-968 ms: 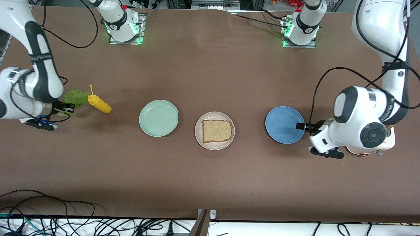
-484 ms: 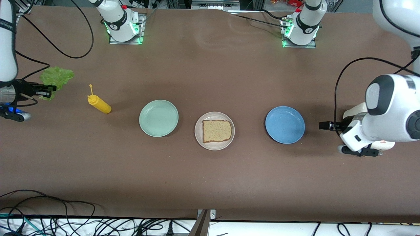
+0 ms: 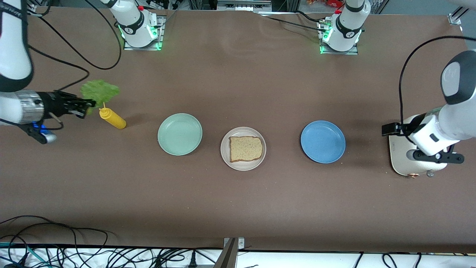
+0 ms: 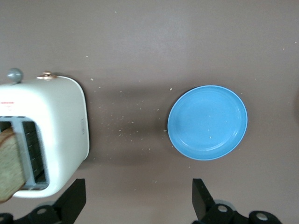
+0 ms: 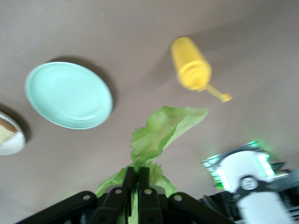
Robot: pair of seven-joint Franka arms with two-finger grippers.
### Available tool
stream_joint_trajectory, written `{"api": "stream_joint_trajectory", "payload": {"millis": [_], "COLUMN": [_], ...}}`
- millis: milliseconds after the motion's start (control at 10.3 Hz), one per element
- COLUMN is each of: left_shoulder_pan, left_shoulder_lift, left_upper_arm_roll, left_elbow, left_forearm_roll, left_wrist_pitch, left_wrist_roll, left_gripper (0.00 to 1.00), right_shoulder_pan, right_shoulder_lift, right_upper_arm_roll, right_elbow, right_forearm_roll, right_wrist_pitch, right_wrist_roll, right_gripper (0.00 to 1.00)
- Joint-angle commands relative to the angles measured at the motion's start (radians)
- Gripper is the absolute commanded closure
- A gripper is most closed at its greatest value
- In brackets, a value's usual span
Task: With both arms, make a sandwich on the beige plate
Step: 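Carry the lettuce leaf with the right gripper onto the toast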
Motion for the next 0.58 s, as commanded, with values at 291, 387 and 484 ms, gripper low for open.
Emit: {"api": "stream_joint_trajectory", "payload": {"millis": [291, 387, 484], "left_shoulder_pan": [0.005, 0.005, 0.01], "left_shoulder_lift": [-0.113, -0.113, -0.103], "left_upper_arm_roll": [-0.007, -0.005, -0.005], "left_elbow": [-0.018, -0.02, -0.02], "left_forearm_roll": [0.035, 0.035, 0.035], "left_wrist_pitch": [-0.014, -0.014, -0.014], "left_wrist_roll": [-0.017, -0.017, -0.016], "left_gripper": [0.0, 0.0, 0.0], "right_shoulder_pan": [0.161, 0.205, 0.248], "right_shoulder_lift": [0.145, 0.179, 0.207], "right_upper_arm_roll": [0.131, 0.131, 0.131], "right_elbow": [0.034, 0.034, 0.035], "right_forearm_roll": [0.024, 0.026, 0.05], "right_wrist_pitch": [0.374, 0.442, 0.521], "right_wrist_roll": [0.573, 0.64, 0.709], "right_gripper": [1.0, 1.0, 1.0]}}
